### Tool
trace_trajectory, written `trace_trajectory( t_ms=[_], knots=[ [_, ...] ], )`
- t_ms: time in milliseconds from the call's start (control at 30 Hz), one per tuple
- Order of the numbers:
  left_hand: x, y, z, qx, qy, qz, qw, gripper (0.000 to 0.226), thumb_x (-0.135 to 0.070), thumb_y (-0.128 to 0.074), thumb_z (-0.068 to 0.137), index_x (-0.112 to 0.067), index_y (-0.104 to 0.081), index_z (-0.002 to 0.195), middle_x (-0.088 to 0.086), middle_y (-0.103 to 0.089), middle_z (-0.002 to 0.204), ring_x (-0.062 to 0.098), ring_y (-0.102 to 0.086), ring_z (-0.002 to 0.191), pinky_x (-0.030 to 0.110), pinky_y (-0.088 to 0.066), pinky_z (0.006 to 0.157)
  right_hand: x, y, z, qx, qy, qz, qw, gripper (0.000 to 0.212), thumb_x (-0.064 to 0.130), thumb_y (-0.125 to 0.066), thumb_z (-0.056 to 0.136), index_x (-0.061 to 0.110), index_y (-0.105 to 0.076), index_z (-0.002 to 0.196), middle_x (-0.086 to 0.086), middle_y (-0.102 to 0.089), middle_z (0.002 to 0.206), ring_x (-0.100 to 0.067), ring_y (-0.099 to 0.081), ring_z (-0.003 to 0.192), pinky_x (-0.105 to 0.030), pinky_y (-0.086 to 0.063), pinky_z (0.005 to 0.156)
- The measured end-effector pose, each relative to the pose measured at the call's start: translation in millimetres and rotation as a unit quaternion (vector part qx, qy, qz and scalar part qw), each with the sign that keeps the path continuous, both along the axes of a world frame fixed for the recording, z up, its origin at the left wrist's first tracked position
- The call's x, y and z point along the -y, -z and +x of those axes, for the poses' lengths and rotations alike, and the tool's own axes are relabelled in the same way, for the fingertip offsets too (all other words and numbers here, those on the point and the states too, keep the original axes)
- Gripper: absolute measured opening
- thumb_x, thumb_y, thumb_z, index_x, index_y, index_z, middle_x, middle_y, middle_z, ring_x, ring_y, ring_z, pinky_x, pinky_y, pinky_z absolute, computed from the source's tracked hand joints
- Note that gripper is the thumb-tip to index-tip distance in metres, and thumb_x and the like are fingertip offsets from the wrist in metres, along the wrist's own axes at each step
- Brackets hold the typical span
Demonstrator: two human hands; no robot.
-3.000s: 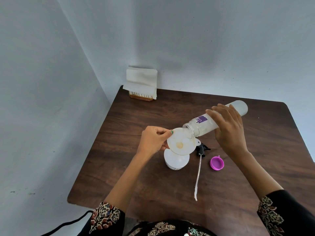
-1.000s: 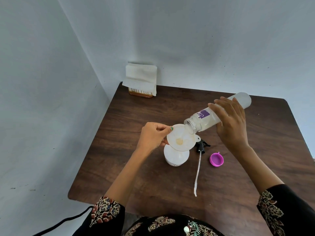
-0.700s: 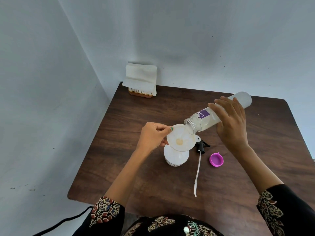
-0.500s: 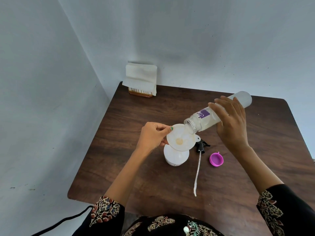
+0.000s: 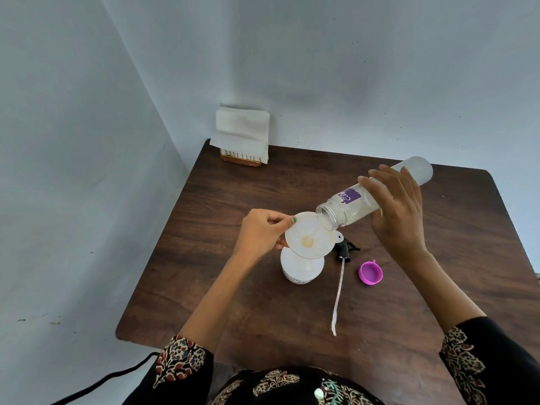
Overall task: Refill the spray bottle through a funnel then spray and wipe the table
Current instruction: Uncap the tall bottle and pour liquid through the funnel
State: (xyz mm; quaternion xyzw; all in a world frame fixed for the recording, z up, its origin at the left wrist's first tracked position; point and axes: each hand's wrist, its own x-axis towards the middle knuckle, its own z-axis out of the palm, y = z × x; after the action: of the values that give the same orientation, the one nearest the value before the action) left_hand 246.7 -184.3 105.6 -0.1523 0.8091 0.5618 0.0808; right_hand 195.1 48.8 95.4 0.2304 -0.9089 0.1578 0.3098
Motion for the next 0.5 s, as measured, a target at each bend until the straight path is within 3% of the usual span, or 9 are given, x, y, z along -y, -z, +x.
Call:
trace_trajectory(
  t_ms=[500],
  knots=[
    [1.1, 2.4, -1.1, 0.005, 0.007, 0.003, 1.000, 0.017, -0.024, -0.065, 0.086, -0.016, -0.072, 0.100, -0.003, -0.070, 0.083, 0.001, -0.062, 0.047, 0.017, -0.052, 0.049, -0.3, -1.3, 0.0, -0.006, 0.010, 0.002, 1.000, 0.033, 0.018, -0.047, 0.083, 0.015, -0.052, 0.115, -0.017, -0.062, 0.116, -0.035, -0.052, 0.118, -0.052, -0.035, 0.106]
  ],
)
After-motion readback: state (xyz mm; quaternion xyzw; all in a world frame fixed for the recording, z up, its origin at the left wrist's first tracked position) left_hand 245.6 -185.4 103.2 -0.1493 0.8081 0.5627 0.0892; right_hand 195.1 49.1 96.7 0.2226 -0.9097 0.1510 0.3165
